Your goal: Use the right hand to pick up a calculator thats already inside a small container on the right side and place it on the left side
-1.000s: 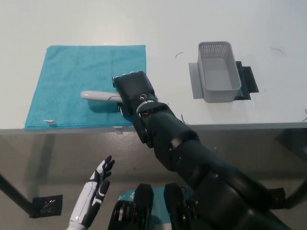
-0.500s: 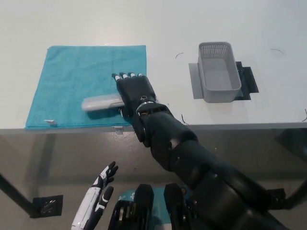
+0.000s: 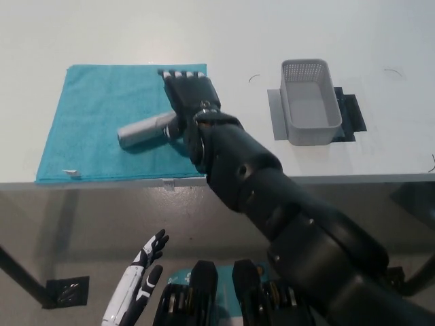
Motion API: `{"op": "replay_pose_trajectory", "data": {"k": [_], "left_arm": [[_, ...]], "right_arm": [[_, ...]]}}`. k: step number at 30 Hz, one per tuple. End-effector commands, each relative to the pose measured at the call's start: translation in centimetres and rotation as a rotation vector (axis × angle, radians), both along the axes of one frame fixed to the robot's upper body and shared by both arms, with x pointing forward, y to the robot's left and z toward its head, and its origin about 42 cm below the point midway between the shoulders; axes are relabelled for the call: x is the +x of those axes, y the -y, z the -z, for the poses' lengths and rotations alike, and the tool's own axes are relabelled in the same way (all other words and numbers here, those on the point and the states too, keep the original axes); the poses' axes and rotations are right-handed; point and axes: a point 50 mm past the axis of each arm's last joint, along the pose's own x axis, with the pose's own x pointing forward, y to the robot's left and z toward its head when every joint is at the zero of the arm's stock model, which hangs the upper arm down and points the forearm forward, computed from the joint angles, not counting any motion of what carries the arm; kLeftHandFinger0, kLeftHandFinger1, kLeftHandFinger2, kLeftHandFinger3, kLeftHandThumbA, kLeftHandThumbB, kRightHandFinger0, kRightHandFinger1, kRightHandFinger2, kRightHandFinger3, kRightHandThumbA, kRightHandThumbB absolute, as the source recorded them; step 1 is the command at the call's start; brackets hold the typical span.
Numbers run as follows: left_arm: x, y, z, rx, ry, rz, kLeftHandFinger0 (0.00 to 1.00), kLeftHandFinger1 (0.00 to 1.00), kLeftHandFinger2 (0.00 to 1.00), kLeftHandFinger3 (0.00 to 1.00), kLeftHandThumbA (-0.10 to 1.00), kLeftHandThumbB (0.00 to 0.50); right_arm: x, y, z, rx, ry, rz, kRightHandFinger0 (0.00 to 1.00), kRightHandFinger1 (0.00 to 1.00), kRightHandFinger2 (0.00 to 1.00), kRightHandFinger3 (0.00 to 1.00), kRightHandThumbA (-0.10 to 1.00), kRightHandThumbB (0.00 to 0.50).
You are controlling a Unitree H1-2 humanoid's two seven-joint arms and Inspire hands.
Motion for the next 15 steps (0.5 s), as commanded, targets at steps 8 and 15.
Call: {"op": "replay_pose_trajectory", "data": {"k": [8, 15], "left_arm": [[-0.2, -0.2, -0.8, 0.021, 0.042, 0.033, 1.00, 1.00, 1.00, 1.00, 1.00, 0.044], [0.0, -0.5, -1.0, 0.022, 0.040, 0.035, 1.00, 1.00, 1.00, 1.00, 0.98, 0.044]], "right_arm": [[1.3, -1.2, -7.7, 0.144, -0.031, -0.060, 1.00, 1.00, 1.00, 1.00, 0.77, 0.500], [2.7, 1.0, -9.4, 0.176, -0.037, -0.039, 1.00, 1.00, 1.00, 1.00, 0.84, 0.500]]}}
